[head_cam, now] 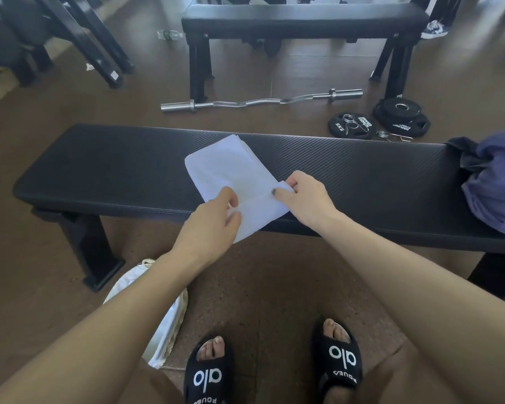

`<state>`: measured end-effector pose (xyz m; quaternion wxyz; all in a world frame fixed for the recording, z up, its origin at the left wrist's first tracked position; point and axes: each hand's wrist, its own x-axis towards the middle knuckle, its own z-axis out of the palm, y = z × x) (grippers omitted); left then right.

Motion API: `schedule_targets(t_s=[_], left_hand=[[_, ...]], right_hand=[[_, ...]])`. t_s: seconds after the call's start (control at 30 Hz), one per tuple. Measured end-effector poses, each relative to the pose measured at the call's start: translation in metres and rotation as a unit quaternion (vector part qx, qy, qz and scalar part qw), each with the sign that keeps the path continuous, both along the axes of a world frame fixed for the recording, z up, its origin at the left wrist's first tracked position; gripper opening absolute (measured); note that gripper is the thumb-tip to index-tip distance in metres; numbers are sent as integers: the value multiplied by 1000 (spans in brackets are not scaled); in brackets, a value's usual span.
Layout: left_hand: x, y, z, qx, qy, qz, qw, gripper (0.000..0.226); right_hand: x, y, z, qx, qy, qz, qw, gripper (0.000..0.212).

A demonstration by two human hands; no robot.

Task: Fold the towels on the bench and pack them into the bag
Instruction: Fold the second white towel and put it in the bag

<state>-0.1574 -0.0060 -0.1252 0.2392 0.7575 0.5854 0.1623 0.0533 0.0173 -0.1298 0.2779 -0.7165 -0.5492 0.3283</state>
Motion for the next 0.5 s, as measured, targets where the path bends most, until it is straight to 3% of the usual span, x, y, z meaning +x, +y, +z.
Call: schedule_targets(t_s=[0.17, 0.27, 0.33, 0.4, 0.5], left_hand=[[5, 6, -10, 34, 62, -4, 997, 11], [9, 9, -10, 188, 184, -82, 961, 20], [14, 8, -10, 256, 218, -148, 930, 21], [17, 4, -13, 267, 212, -176, 923, 15], [18, 1, -21, 259, 255, -168, 916, 35]], right_hand=[[-4, 2, 1, 10, -13, -1, 1000, 19], [-8, 3, 0, 11, -29, 5, 1000, 18], [-9, 3, 0, 13, -40, 8, 999, 21], [-9, 4, 1, 20, -45, 11, 999, 19], [-6, 7, -1, 30, -60, 43, 997, 14]])
